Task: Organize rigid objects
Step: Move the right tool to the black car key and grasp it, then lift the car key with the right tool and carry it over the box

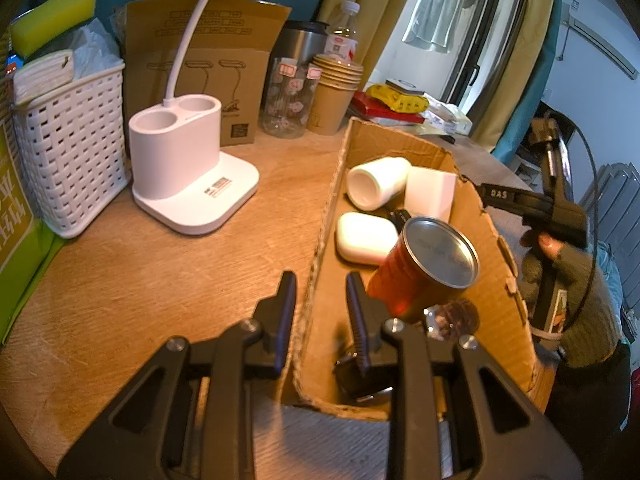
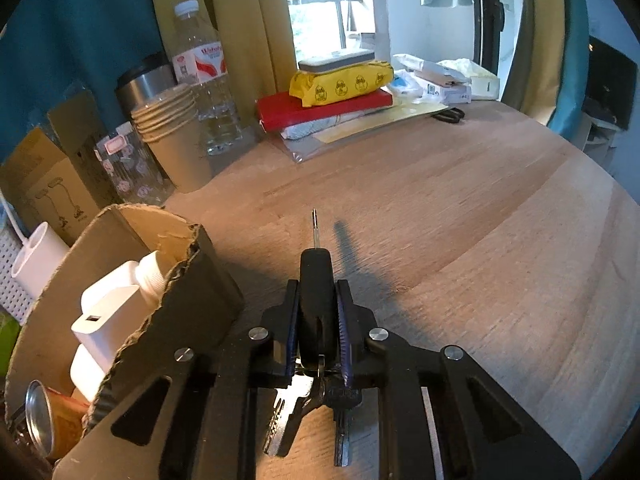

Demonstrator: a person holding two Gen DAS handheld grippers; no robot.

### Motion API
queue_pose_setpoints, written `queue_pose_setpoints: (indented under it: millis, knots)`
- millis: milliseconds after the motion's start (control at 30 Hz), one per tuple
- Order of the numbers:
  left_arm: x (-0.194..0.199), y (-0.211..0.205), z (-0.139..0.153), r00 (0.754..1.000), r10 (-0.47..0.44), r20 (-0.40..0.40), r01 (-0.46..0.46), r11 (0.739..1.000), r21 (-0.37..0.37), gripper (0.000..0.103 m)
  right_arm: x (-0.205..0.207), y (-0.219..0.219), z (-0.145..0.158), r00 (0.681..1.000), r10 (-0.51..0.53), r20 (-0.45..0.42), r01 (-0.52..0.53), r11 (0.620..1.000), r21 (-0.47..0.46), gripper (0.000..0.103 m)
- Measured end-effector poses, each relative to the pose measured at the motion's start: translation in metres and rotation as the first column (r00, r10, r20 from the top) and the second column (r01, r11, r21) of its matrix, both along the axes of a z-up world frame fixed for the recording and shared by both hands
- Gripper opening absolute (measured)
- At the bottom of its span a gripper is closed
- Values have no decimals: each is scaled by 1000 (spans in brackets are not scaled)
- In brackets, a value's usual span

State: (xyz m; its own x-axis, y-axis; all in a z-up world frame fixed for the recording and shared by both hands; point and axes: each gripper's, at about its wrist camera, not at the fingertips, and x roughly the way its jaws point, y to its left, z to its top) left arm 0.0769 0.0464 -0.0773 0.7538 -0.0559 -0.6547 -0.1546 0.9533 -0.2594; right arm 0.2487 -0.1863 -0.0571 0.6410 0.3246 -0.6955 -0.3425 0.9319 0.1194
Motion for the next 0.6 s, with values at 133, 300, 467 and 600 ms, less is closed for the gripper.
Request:
queue_pose_setpoints:
  millis: [133,300,467,600]
  knots:
    - [0,0,0,1000,0,0,0,1000,0,27,-8,-4,10,1000,-4,25,3,1000,19,18]
    - [0,0,0,1000,0,0,0,1000,0,27,-23,-7,29,997,2,75,-5,999,40,18]
    - [0,0,0,1000,0,0,0,1000,0,27,-40,-6,49,992,19,123,-25,998,55,18]
    - [0,0,0,1000,0,0,0,1000,0,27,-53,-2,65,986,39,163,-51,996,67,18]
